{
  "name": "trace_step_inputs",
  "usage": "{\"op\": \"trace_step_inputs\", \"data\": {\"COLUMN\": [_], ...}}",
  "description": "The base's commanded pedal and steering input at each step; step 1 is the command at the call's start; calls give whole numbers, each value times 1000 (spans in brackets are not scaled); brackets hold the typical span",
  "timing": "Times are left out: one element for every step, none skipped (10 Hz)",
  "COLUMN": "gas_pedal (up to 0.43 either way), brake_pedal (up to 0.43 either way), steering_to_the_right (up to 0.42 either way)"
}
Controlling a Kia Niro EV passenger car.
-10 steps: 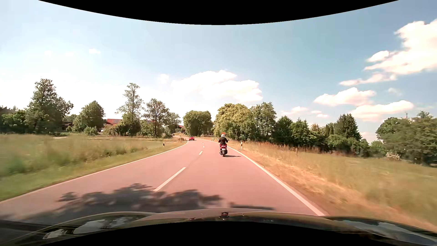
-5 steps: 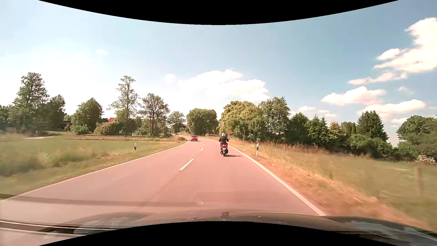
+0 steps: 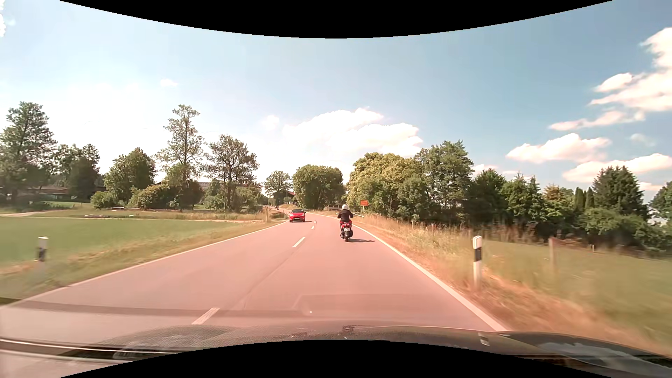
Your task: Follow the waypoints while adhering to traffic rules and regulations
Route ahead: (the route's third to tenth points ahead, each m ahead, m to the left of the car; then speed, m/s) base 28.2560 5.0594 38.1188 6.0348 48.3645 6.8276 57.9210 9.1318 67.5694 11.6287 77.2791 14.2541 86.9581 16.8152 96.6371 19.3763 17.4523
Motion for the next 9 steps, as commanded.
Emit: {"op": "trace_step_inputs", "data": {"gas_pedal": [197,197,209,209,209,209,209,209,197], "brake_pedal": [6,6,6,6,6,6,6,6,6], "steering_to_the_right": [-17,-17,-17,-17,-17,-16,-15,-14,-14]}}
